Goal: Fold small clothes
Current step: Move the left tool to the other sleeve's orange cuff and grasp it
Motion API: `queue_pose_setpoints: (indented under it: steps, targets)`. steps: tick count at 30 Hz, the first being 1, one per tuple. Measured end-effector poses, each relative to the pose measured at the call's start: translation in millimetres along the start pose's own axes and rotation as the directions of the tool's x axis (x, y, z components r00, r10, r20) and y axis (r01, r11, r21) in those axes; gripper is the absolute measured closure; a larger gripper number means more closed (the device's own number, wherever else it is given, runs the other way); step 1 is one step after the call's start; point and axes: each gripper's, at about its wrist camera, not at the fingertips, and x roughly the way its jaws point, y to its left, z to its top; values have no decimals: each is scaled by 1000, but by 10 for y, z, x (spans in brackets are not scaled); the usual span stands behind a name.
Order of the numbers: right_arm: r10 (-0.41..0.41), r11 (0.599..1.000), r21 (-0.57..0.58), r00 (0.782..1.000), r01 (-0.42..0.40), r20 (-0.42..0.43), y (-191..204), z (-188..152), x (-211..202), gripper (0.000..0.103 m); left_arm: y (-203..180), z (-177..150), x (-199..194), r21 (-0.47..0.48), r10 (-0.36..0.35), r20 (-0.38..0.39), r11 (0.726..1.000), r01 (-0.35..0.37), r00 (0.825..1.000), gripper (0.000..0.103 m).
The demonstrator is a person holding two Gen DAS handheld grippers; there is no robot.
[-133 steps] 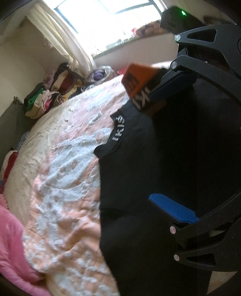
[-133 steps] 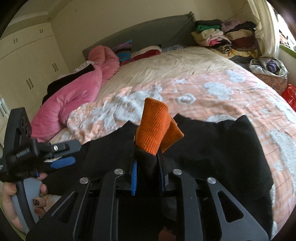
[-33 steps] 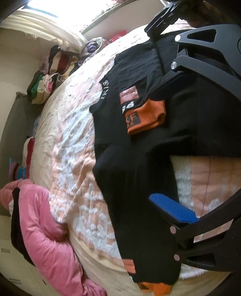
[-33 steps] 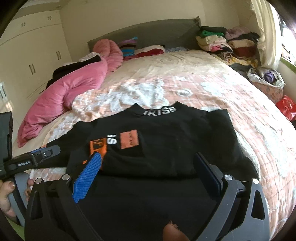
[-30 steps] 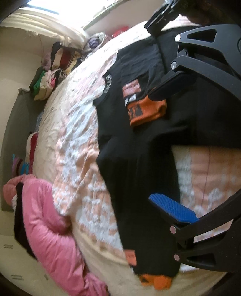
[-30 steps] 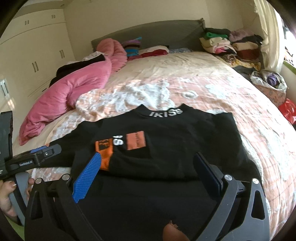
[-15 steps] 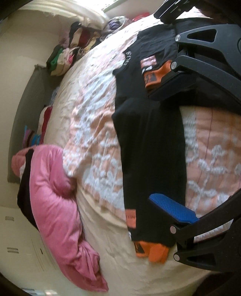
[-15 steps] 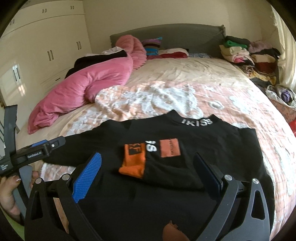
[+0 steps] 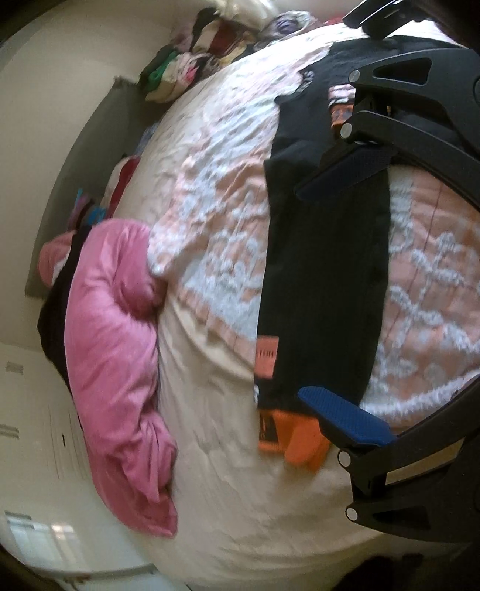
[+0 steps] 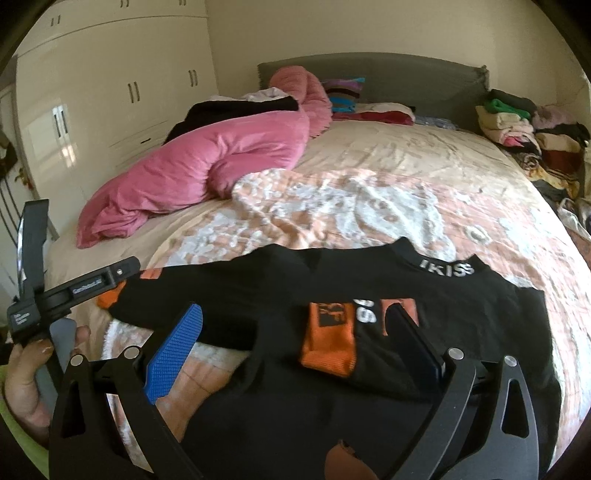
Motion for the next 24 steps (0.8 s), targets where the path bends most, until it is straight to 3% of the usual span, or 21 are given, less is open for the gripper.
queue_pose_setpoints:
  steps: [11,24]
  targets:
    - [65,997,-48,997,-67,-37,340,88,202,4,419,27,149,-153,121,-47,980,-127,992,9]
    - [145,981,-118,985,-156,-97,801,7,396,4,894,-37,436,-287,188,-152,931,-226,970,9]
